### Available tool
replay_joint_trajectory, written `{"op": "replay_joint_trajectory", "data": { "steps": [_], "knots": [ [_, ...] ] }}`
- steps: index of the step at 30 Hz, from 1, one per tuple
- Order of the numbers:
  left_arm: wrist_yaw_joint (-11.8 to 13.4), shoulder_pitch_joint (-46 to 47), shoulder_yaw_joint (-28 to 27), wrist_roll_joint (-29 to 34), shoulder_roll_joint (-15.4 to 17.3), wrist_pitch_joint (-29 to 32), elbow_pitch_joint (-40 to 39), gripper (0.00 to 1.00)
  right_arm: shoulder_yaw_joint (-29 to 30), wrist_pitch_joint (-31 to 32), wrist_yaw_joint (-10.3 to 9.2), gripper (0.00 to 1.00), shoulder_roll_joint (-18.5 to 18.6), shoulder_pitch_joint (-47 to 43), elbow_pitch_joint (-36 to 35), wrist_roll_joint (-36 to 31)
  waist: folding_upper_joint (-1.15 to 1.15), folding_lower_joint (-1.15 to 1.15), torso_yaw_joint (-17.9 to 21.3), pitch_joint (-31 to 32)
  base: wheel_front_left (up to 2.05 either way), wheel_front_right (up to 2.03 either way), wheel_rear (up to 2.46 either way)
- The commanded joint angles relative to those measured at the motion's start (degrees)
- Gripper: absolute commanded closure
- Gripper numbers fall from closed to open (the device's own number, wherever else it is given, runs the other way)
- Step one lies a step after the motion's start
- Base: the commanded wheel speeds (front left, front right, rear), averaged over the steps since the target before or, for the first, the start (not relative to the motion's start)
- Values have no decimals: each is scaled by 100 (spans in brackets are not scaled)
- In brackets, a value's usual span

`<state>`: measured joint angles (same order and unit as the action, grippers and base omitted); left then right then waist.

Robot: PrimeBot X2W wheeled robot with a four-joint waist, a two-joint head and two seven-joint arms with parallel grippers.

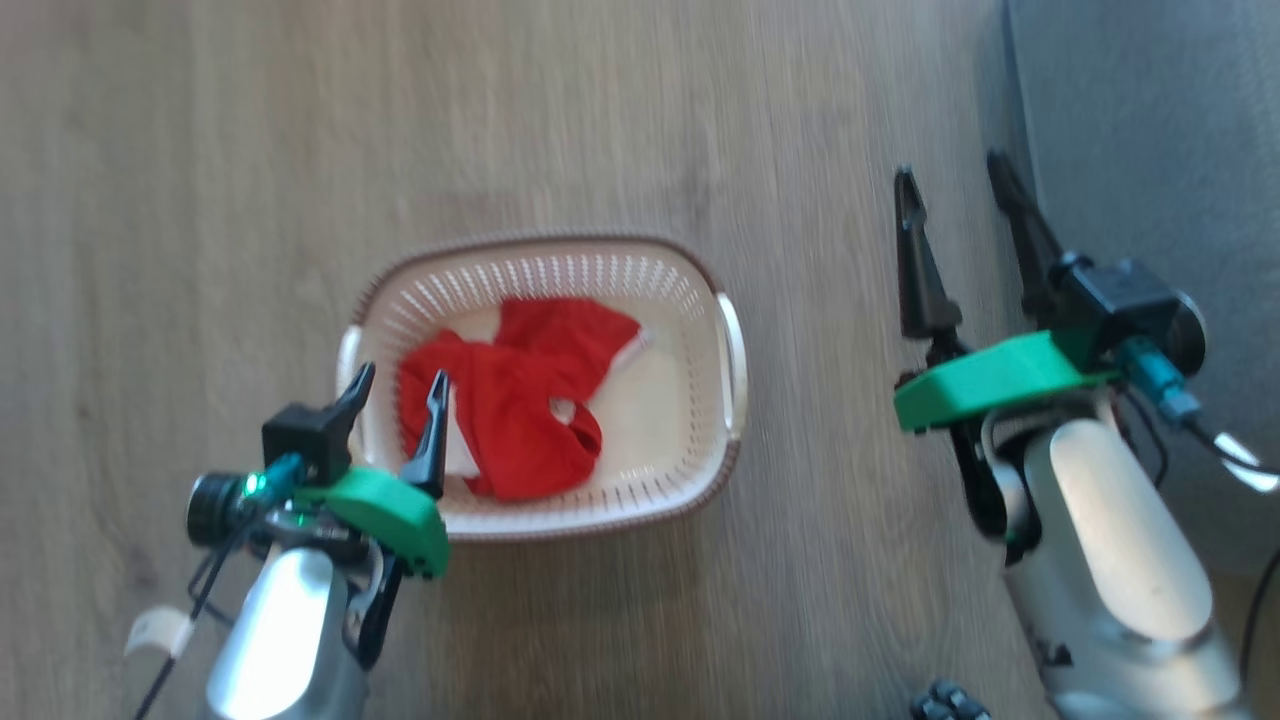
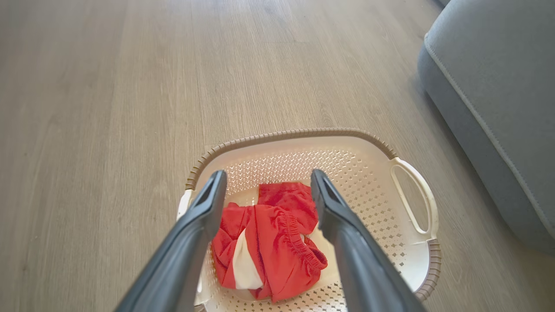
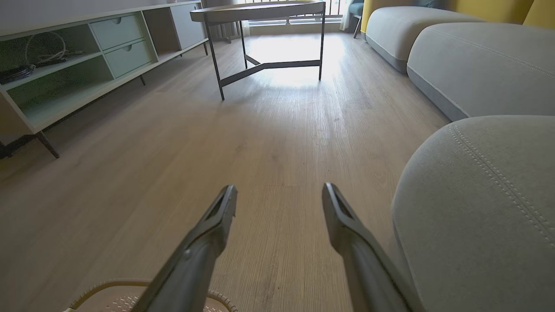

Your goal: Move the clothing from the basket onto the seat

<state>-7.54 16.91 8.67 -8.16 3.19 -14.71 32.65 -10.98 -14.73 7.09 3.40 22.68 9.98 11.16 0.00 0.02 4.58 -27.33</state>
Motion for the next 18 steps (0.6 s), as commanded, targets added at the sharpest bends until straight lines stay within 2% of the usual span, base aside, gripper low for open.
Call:
{"op": "replay_joint_trajectory", "data": {
  "steps": [1, 6, 18],
  "knots": [
    [7, 228, -53, -30, 173, -29, -1, 0, -127, -27, 40, 0, -51, 177, -248, 23, 0, -2, 235, -584, 0, 0, 0],
    [6, 739, 344, -61, 295, -29, 370, 0, -187, -27, 40, 0, -51, 447, -377, 55, 0, -2, 357, -1160, 0, 0, 0],
    [6, 1874, 1008, 35, 592, -29, 1454, 0, -315, -27, 40, 0, -52, 728, -536, 104, 0, -2, 684, -2086, 0, 0, 0]
  ]
}}
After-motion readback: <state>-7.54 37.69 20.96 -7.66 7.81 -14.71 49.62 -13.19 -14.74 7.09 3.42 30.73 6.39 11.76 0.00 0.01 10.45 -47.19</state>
